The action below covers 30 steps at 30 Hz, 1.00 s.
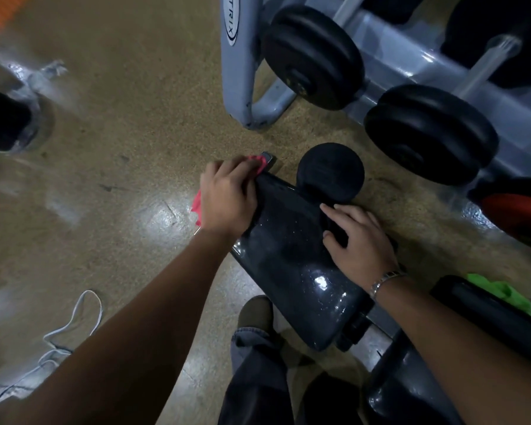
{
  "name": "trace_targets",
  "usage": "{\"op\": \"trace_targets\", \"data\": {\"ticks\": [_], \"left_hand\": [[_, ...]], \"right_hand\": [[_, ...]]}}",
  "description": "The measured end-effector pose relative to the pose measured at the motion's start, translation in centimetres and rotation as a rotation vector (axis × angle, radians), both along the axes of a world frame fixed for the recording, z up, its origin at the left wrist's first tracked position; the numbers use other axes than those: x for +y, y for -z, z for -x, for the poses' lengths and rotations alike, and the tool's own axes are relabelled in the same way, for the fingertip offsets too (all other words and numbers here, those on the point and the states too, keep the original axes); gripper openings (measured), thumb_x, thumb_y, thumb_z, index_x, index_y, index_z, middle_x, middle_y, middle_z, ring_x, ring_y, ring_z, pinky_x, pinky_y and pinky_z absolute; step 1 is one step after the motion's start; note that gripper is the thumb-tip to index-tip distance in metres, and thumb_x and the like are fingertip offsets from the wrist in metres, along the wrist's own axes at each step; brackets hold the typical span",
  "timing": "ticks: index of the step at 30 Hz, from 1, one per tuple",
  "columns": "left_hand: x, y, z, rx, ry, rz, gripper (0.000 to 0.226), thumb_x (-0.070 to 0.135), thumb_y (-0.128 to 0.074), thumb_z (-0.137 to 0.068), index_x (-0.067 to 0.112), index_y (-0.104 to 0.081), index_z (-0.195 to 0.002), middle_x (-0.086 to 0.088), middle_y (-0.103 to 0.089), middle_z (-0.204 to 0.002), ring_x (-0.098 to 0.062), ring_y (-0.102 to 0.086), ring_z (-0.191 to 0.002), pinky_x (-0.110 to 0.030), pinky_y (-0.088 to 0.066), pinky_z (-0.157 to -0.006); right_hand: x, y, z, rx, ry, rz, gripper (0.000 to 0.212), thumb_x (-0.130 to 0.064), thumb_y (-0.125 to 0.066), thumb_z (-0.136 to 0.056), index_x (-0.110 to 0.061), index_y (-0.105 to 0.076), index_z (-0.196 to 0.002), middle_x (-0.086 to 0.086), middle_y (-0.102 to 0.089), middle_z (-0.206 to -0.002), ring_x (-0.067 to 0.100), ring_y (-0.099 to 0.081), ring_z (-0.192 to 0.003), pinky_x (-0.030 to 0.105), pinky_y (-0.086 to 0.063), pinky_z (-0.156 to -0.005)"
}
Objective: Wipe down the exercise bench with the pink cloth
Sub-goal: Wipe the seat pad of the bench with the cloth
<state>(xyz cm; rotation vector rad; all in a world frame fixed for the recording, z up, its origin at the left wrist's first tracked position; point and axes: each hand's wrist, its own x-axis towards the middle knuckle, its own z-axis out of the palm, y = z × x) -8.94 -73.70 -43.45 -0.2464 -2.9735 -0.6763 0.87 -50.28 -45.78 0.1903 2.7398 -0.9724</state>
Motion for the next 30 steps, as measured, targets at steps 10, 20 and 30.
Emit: {"op": "trace_targets", "data": {"ticks": [10, 20, 30], "left_hand": [[-1.5, 0.2, -0.3, 0.02, 0.072, 0.024, 0.034, 0.017, -0.056, -0.098, 0.023, -0.073, -0.127, 0.003, -0.07, -0.126, -0.032, -0.056, -0.107, -0.046, -0.043, -0.096], [-1.7, 0.5, -1.9, 0.029, 0.071, -0.044, 0.031, 0.011, -0.056, -0.101, 0.017, -0.074, -0.126, -0.004, -0.068, -0.125, -0.031, -0.056, -0.103, -0.027, -0.038, -0.094], [-1.8, 2.6, -5.6, 0.143, 0.145, -0.061, 0.027, 0.003, -0.06, -0.096, 0.005, -0.075, -0.119, -0.014, -0.068, -0.122, -0.034, -0.059, -0.1, -0.042, -0.047, -0.091]], "right_hand": [[-0.2, 0.3, -0.3, 0.016, 0.017, -0.01, 0.049, -0.028, -0.06, -0.096, -0.033, -0.054, -0.144, -0.008, -0.053, -0.144, 0.017, -0.043, -0.131, 0.03, -0.037, -0.106], [-0.2, 0.4, -0.3, 0.027, 0.022, -0.003, 0.048, -0.026, -0.062, -0.094, -0.032, -0.057, -0.142, -0.006, -0.055, -0.142, 0.019, -0.046, -0.127, 0.032, -0.04, -0.104], [0.2, 0.6, -0.1, 0.033, 0.006, -0.021, 0.048, -0.031, -0.061, -0.094, -0.035, -0.056, -0.142, -0.009, -0.055, -0.14, 0.016, -0.046, -0.125, 0.031, -0.041, -0.103]]}}
